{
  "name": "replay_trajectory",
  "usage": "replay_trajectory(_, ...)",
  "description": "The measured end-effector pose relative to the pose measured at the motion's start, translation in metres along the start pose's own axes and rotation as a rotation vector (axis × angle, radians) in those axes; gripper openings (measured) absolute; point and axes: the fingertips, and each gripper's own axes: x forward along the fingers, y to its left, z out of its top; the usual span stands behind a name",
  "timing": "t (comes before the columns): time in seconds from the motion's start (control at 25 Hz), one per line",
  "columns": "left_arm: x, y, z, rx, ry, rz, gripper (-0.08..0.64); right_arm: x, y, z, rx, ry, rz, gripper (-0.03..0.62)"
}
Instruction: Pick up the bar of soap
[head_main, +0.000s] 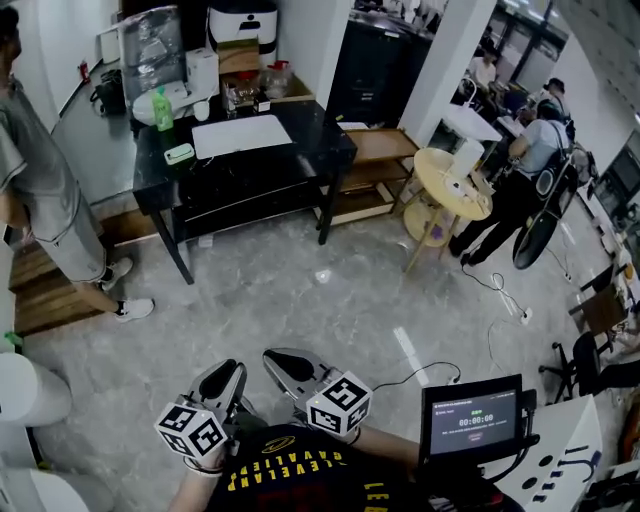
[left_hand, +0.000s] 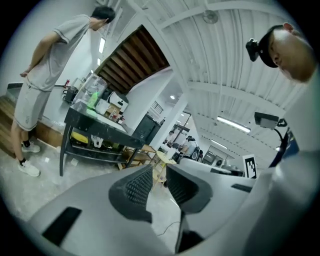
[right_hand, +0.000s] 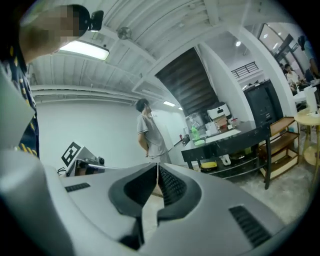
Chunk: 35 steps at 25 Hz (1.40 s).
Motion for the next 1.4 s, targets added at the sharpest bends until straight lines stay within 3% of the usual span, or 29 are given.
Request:
replay_trajectory(0.4, 0.010, 0.093, 0.094, 0.020, -0.014, -0.022, 0.095, 0.121, -0.017, 0.041, 0.004, -0.005, -0.052, 0.020)
replay_trajectory(0.52, 0.014, 0.110, 0.102, 0.040, 0.008, -0.036, 0.095, 0.150, -0.021, 0.040, 0.031, 0.005, -0.043, 0.019)
replay_trajectory(0.8, 0.024, 0.162, 0.121, -0.013, 0.022, -0.016, 0.095, 0.204, -0.039, 0.043, 0.081, 0.035, -0.039, 0.020)
replay_trajectory(1.12, 0.062, 0.230, 0.162, -0.018, -0.017, 0.109, 0.095, 0.284, -0.088, 0.059, 0.094, 0.055, 0.063, 0.019)
replay_trajectory(1.4, 0.144, 0.273, 0.213, -0.015, -0.009, 0.153, 0.095, 0.344, -0.161, 0.101, 0.099, 0.063, 0.117, 0.020)
